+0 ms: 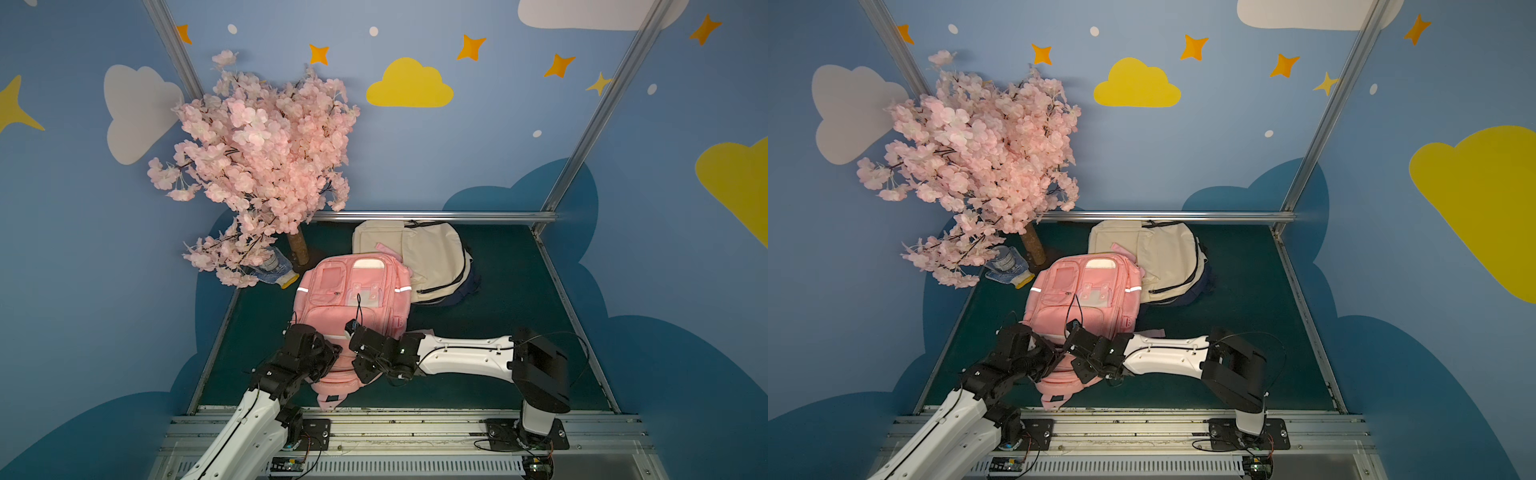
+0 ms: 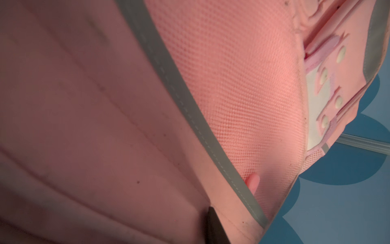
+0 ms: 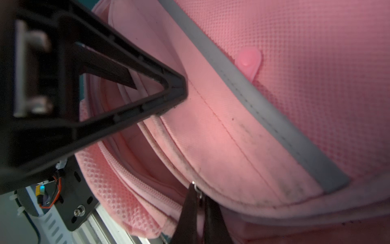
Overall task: Zip up the backpack
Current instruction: Zip the zipper on the backpack.
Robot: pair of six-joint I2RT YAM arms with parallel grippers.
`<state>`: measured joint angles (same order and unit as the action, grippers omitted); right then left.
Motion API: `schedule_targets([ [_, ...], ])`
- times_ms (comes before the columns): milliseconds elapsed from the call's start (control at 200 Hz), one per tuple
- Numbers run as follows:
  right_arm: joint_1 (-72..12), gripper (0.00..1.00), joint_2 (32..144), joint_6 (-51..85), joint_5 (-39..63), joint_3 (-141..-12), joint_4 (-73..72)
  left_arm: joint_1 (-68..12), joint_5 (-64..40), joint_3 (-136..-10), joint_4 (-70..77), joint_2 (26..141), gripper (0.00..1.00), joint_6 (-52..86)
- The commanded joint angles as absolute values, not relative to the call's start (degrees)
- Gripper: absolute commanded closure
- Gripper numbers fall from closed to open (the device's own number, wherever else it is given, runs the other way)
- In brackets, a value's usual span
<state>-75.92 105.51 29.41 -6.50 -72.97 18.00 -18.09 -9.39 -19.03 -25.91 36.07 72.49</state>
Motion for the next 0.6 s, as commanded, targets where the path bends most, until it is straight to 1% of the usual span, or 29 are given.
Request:
schedule_targets([
  [0,-76.2,1.00,103.1,28.5,-8.4,-71.4,20.4,-18.1,-6.7,-19.0,-26.8,34.7,0.88,70.8],
  [100,-74.5,1.00,100.2,29.0,-9.3,-67.4,20.6,-17.9,-6.2,-18.0,-27.8,33.4,0.97,70.6],
  [345,-69.3,1.00,93.6,30.1,-10.5,-60.4,19.9,-17.4,-5.4,-17.0,-30.4,29.7,0.98,70.8],
  [596,-68.6,1.00,95.2,28.0,-11.0,-64.4,19.9,-17.5,-7.4,-18.1,-29.2,32.2,0.97,69.1],
])
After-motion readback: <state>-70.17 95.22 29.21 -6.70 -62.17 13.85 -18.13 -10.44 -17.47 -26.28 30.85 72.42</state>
